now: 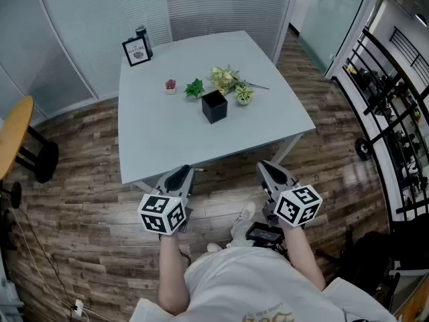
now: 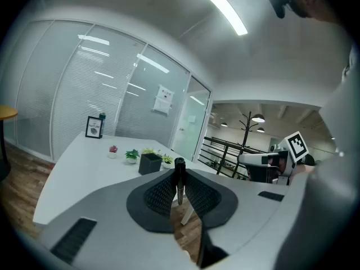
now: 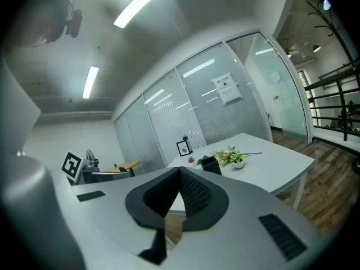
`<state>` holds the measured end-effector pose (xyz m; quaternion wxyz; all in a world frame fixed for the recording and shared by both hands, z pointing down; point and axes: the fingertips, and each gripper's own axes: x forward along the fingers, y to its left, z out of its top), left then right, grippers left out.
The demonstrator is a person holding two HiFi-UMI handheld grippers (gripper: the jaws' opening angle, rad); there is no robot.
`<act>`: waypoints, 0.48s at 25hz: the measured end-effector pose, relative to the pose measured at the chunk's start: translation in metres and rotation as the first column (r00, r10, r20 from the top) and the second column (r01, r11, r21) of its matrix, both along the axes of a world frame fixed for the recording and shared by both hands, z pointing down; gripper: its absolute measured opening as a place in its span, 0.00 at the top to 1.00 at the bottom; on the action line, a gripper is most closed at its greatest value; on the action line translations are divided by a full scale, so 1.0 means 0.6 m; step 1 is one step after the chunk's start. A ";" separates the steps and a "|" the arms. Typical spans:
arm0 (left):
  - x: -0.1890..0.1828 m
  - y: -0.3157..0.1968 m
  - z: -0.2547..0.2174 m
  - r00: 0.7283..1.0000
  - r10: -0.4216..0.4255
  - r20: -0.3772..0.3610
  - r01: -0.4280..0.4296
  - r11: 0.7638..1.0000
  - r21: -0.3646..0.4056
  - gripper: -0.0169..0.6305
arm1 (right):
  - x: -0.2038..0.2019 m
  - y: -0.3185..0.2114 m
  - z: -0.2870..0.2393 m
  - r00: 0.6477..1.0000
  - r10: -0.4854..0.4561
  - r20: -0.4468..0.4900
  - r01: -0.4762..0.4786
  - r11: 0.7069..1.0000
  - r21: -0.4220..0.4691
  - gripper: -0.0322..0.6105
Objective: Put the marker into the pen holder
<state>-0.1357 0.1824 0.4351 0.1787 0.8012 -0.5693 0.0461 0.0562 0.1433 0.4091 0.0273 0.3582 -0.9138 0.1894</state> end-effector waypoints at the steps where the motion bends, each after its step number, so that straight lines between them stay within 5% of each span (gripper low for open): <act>1: 0.002 0.000 -0.001 1.000 -0.001 0.007 0.001 1.000 0.001 0.89 | 0.000 0.001 0.000 1.000 -0.005 0.000 0.005 1.000 -0.002 0.92; 12: -0.006 0.031 0.008 0.999 0.004 0.042 -0.003 1.000 -0.029 0.89 | -0.024 0.023 -0.005 0.999 -0.038 0.003 0.037 0.999 0.009 0.92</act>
